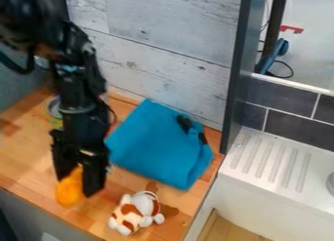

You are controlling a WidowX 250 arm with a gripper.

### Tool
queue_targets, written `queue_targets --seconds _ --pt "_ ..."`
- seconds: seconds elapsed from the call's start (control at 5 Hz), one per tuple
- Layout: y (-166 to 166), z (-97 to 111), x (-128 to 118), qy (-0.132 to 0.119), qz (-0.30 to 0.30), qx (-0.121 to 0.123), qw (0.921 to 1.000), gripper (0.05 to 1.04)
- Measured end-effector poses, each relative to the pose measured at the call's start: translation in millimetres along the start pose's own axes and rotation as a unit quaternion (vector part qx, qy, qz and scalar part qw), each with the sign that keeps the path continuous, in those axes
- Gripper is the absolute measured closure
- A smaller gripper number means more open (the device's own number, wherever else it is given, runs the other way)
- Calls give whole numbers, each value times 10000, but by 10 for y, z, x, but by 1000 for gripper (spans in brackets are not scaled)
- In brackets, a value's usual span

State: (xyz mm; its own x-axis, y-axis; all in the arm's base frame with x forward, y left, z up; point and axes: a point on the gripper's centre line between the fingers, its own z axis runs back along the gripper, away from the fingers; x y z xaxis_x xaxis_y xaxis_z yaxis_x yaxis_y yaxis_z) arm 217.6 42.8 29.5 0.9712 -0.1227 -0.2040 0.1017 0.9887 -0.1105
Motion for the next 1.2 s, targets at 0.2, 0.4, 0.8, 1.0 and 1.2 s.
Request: queue_targets --seconds 0.2,0.4,0.8,1.0,1.2 --pt "-48 -145 8 192 -19 -22 9998 264" --pt "-25 -211 -30 297 38 50 9995 264" --pt "110 -206 -21 240 229 64 9994 197" --pt "88 -212 10 266 201 -66 9994 68" --pt "78 -186 29 244 190 -124 9994 75"
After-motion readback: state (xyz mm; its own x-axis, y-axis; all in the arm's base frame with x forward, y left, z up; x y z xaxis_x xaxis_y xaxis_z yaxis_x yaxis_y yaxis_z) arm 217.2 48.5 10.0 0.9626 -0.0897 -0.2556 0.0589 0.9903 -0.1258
